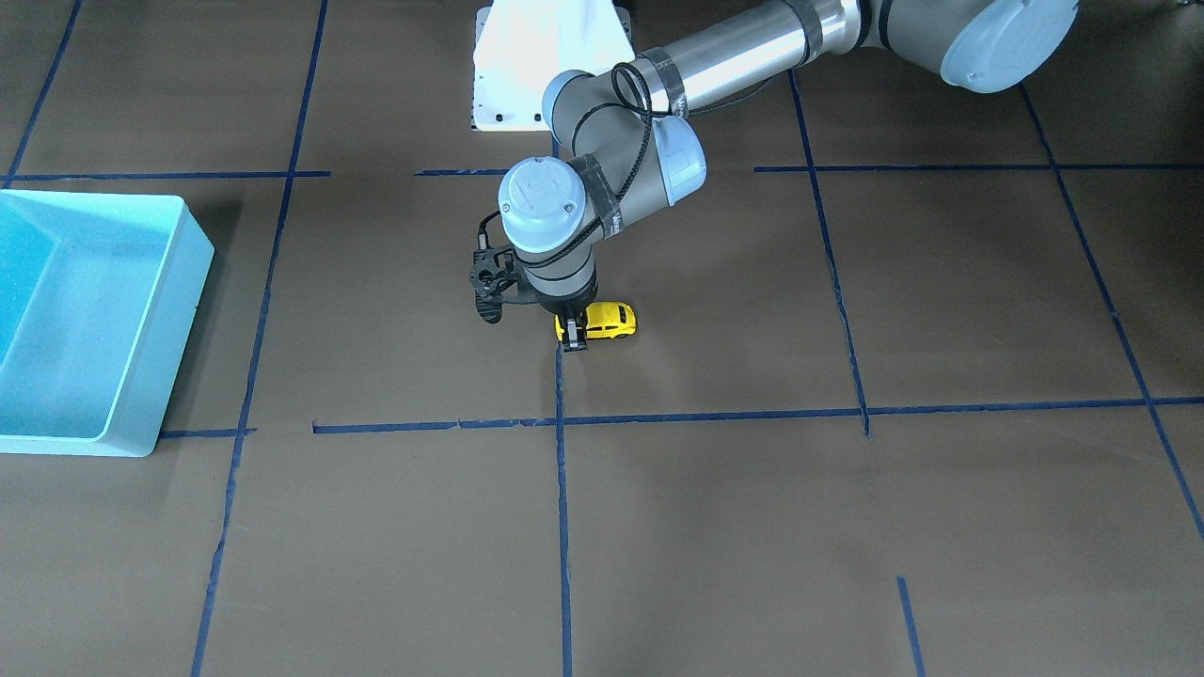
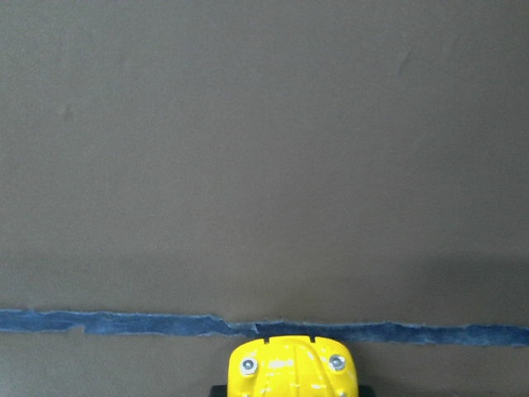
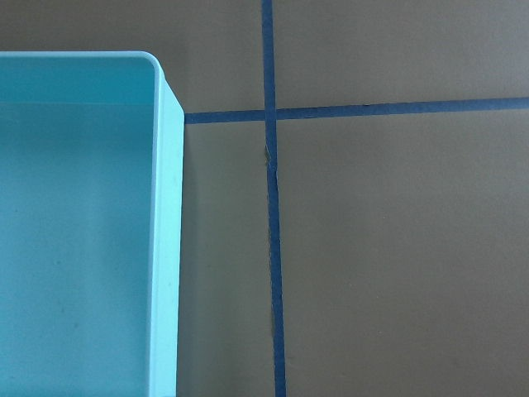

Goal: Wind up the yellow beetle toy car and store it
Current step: 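Lower the left gripper down onto the top of the car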

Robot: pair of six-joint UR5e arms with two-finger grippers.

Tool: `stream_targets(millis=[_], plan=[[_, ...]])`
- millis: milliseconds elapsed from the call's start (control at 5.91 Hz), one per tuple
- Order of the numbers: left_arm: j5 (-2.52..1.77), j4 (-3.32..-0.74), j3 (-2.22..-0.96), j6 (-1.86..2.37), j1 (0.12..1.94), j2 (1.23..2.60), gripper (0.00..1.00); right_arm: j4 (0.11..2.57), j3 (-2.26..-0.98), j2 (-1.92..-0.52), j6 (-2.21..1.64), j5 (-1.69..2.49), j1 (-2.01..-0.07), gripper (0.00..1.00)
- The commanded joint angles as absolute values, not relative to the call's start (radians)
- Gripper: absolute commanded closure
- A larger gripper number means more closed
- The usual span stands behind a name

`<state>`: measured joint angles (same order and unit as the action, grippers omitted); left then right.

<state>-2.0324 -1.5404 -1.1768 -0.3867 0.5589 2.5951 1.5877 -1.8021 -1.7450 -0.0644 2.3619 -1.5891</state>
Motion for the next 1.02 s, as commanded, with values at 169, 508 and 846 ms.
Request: stream_targets(millis=[169, 508, 846], plan=[[-2.08, -1.74, -1.2, -0.385, 0.574, 2.597, 0.98, 1.588, -1.798, -1.738, -0.064, 2.358, -1.589, 0.0], [-2.08, -1.92, -1.175, -0.324, 0.581, 2.591, 1.0, 1.588, -1.798, -1.738, -0.064, 2.358, -1.589, 0.0], [-2.065, -1.982, -1.166, -0.324, 0.572, 2.572, 1.0, 1.588, -1.798, -1.74, -0.064, 2.358, -1.589, 0.0]])
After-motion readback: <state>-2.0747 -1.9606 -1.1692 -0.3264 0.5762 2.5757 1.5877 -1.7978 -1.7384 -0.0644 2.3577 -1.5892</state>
